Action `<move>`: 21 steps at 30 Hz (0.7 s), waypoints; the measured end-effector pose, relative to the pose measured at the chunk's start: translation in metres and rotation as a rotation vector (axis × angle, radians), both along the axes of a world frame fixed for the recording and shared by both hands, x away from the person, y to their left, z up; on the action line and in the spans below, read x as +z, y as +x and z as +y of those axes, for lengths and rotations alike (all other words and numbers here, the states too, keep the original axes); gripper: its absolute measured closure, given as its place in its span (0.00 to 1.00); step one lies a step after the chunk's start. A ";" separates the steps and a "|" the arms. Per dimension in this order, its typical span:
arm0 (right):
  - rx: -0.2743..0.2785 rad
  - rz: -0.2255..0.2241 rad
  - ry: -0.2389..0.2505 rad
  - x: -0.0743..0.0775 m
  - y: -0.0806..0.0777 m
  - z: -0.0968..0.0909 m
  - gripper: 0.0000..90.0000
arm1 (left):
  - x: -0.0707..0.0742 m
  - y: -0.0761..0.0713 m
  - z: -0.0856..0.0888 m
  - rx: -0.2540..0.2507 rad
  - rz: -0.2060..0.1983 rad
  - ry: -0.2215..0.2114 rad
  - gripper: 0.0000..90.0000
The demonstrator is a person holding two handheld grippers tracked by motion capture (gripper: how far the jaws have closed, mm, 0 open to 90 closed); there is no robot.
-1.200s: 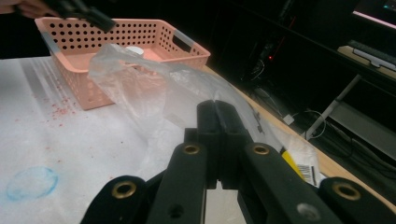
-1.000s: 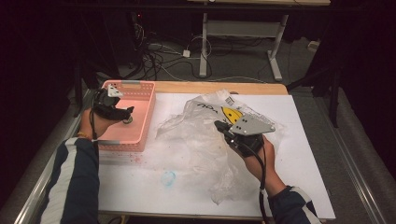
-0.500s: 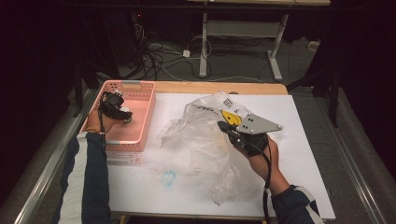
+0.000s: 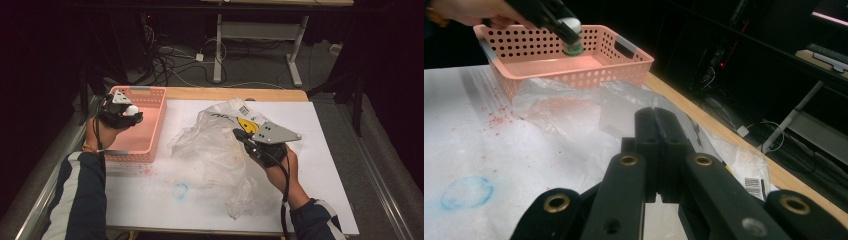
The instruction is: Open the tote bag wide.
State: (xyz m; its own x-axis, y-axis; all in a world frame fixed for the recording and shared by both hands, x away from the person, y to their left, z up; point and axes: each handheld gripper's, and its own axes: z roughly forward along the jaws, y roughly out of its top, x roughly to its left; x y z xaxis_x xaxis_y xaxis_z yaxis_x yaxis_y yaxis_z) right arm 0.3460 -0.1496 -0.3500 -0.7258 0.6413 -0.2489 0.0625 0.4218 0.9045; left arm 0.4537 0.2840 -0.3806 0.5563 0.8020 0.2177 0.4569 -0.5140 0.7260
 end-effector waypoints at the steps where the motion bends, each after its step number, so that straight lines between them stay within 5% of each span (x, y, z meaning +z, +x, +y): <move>1: -0.006 -0.002 0.000 0.000 0.000 0.000 1.00 | 0.005 -0.011 -0.002 -0.020 -0.032 -0.011 0.54; 3: -0.022 -0.017 -0.007 0.000 0.000 0.000 1.00 | 0.012 -0.027 -0.005 -0.053 -0.092 -0.046 0.54; 9: -0.033 -0.018 -0.003 0.002 0.001 0.003 1.00 | 0.022 -0.068 -0.029 -0.165 -0.165 -0.123 0.54; 14: -0.042 -0.007 -0.003 0.000 0.004 0.002 1.00 | 0.018 -0.092 -0.054 -0.267 -0.182 -0.136 0.54; 16: -0.060 -0.015 -0.014 -0.001 0.004 0.001 1.00 | 0.020 -0.101 -0.065 -0.303 -0.205 -0.112 0.54; 21: -0.085 -0.010 -0.006 -0.003 0.007 -0.002 1.00 | 0.030 -0.123 -0.091 -0.402 -0.264 -0.137 0.54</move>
State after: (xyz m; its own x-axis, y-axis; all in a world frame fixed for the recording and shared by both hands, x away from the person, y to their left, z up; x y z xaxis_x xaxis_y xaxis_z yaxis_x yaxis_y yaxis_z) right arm 0.3529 -0.1520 -0.3529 -0.6664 0.6990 -0.2593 0.0897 0.4204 0.9029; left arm 0.3310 0.1927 -0.3506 0.7671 0.5666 0.3010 0.0334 -0.5038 0.8632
